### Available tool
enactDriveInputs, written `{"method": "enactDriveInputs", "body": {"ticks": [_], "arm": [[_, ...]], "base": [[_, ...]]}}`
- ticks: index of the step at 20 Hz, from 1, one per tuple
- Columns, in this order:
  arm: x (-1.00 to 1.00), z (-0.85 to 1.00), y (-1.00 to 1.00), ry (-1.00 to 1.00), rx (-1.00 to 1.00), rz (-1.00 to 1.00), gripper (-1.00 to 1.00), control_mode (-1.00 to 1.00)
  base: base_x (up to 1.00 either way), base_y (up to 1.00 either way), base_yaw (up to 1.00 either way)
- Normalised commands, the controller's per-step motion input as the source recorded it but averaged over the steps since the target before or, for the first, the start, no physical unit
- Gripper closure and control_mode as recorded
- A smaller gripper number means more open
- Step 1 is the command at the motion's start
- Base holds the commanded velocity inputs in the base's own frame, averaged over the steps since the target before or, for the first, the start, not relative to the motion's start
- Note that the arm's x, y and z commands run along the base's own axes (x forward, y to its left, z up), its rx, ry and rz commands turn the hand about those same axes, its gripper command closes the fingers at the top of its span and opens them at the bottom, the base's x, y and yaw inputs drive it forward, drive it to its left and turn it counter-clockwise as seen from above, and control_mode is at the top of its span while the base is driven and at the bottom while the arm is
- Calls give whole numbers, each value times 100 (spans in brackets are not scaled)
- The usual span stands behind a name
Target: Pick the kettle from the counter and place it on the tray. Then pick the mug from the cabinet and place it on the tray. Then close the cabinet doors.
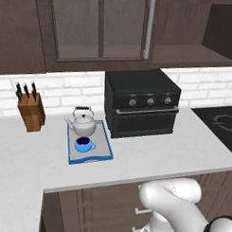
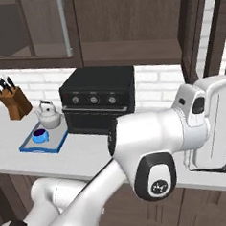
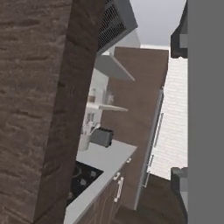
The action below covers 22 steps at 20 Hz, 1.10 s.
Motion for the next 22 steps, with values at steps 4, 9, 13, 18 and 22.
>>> {"method": "enactDriveInputs", "body": {"ticks": [4, 9, 13, 18, 22], "arm": [[19, 0, -36, 0, -3, 31, -100, -100], [49, 0, -8, 0, 0, 42, -100, -100], [39, 8, 0, 0, 0, 45, -100, -100], [14, 7, 44, 0, -9, 44, -100, -100], [36, 14, 40, 0, -4, 42, -100, -100]], "base": [[0, 0, 0], [0, 0, 0], [0, 0, 0], [0, 0, 0], [0, 0, 0]]}}
